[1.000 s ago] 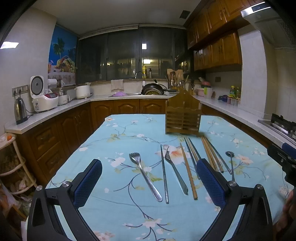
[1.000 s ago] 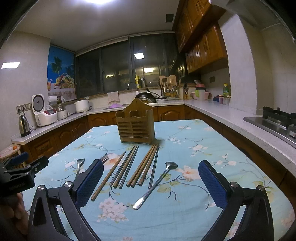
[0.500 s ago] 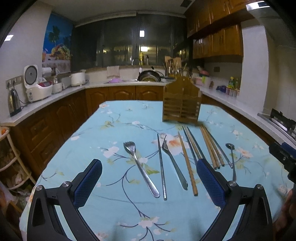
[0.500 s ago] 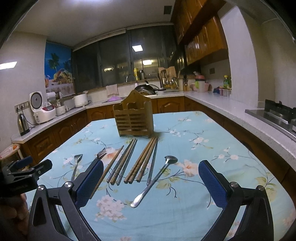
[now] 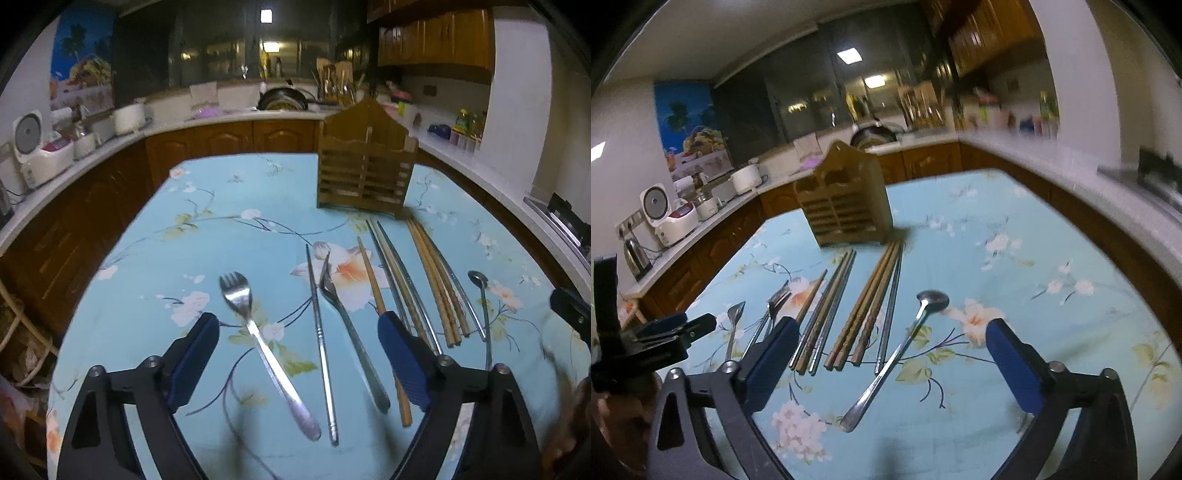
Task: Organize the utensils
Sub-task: 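Grasp the metal spoon with the right tool while the left tool grasps a metal chopstick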
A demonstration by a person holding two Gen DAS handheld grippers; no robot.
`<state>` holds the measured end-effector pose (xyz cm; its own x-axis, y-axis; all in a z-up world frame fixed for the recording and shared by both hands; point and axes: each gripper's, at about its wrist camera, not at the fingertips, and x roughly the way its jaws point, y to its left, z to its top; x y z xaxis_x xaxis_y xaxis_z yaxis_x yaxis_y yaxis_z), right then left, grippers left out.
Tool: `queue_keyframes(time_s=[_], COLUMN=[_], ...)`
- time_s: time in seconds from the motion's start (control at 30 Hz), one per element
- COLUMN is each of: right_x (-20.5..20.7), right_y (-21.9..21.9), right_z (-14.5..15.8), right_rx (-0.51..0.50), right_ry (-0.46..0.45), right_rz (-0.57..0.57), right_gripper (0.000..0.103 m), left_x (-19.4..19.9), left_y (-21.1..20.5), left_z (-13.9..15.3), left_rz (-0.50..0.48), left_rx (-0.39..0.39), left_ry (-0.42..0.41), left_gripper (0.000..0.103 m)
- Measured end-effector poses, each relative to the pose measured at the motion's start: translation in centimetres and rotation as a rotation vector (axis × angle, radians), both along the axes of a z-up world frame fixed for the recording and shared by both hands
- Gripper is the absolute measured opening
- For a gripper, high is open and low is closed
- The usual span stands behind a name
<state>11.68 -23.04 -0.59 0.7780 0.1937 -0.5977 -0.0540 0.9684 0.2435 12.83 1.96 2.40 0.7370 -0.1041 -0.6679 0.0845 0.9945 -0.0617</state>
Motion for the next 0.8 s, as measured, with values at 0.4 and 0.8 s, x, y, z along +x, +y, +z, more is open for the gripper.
queue_keyframes(time_s=[0.4,0.8], right_x=[6.1,9.8], right_y=[-2.1,-2.6], right_z=[-4.0,-5.9], right_rx=[0.122,0.148], right_ry=[0.243,0.339], right_rz=[-0.006,0.024], right_gripper=[0.056,0.036], left_x=[8.0,14.4], left_y=[-0.3,-4.2], left_z=[-0.4,-4.0], left_rz=[-0.079,-0.161], left_rx=[0.008,0.169], left_ry=[0.122,0.231], left_gripper=[0.054,0.015])
